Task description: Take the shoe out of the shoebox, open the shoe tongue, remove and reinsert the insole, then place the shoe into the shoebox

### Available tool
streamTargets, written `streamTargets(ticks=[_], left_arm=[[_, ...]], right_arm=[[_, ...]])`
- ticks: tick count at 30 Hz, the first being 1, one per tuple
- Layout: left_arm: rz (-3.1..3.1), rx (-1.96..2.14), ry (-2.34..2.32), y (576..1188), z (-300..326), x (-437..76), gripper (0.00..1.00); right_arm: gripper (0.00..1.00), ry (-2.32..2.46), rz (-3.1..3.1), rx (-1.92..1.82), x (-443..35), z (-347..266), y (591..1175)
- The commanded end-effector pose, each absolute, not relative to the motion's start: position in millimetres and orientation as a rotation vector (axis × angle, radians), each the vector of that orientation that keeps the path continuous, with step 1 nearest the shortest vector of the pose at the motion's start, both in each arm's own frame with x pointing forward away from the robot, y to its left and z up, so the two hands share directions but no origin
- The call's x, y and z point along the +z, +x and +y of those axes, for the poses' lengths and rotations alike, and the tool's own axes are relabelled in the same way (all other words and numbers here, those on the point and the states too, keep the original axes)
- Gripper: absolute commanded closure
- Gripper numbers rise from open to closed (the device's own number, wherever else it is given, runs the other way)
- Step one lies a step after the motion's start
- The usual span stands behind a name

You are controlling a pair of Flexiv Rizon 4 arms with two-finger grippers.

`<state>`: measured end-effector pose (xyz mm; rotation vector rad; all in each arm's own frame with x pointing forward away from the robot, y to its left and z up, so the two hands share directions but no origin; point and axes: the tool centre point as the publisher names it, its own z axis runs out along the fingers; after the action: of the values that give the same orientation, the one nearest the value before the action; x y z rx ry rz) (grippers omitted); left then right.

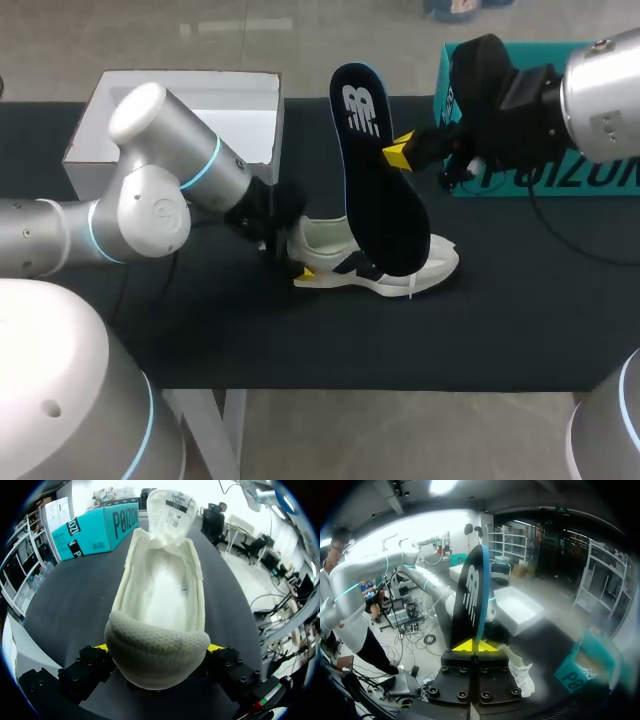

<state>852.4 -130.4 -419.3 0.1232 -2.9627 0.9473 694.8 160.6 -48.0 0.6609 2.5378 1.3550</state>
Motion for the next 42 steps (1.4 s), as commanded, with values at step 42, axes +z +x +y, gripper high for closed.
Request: streamTargets(ticks=[42], left_arm=[[-3.158,0.022,-0.175,855,-128,-328,0.00]], right_arm=[[1.00,0.663,2.538,1.354,-49,165,698]])
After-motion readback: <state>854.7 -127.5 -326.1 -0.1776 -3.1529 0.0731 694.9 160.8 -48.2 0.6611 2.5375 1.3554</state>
